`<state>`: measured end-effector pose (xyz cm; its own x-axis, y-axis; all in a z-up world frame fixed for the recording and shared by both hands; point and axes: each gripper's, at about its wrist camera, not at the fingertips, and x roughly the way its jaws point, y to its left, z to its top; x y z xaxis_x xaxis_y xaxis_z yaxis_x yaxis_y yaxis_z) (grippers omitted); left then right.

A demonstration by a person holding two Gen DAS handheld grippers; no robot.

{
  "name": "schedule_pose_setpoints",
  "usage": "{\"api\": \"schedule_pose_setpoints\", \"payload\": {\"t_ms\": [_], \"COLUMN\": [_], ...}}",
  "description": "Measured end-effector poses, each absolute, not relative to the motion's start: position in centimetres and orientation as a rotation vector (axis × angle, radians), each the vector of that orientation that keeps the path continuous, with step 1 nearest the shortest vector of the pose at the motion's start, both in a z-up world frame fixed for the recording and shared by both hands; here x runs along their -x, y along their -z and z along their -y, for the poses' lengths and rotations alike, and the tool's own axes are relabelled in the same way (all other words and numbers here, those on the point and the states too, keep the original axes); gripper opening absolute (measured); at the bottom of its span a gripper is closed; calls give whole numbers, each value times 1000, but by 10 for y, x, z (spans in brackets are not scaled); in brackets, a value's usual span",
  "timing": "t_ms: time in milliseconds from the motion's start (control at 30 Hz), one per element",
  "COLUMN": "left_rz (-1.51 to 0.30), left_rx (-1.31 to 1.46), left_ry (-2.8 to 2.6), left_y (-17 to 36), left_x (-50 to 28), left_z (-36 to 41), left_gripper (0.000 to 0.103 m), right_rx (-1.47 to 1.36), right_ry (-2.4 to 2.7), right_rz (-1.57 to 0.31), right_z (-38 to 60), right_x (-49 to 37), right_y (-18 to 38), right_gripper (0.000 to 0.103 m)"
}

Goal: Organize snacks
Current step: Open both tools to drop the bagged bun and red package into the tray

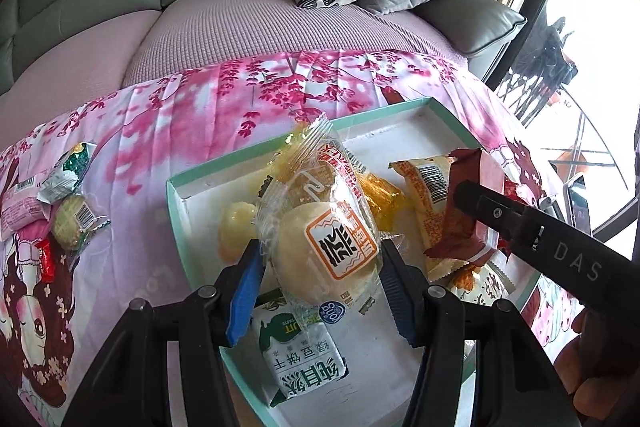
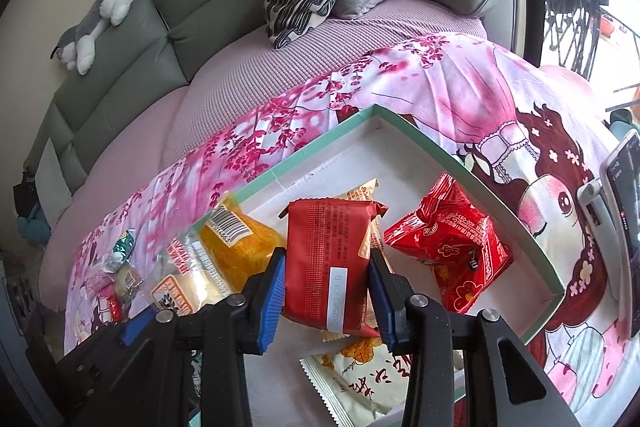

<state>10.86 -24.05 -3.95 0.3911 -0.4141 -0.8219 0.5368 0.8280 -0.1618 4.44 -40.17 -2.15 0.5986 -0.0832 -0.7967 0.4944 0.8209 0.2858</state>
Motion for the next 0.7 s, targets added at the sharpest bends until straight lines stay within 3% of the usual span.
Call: {"api": "schedule_pose_setpoints", "payload": {"t_ms": [300, 400, 700], "left_rz": [-997, -991, -987], "left_rx": [-150, -151, -129], "left_ry": [593, 579, 543], "left_y": [38, 34, 24], "left_x": [-109, -109, -112], "left_z": [238, 235, 223], "left_gripper": [61, 67, 68], "right_rx": [-506, -502, -494], "right_ry": [349, 348, 349], "right_rz": [-858, -852, -839], "right_z": [401, 400, 400], "right_x": [-44, -43, -42], "right_y": [17, 14, 9], "right_gripper": [42, 42, 42]}}
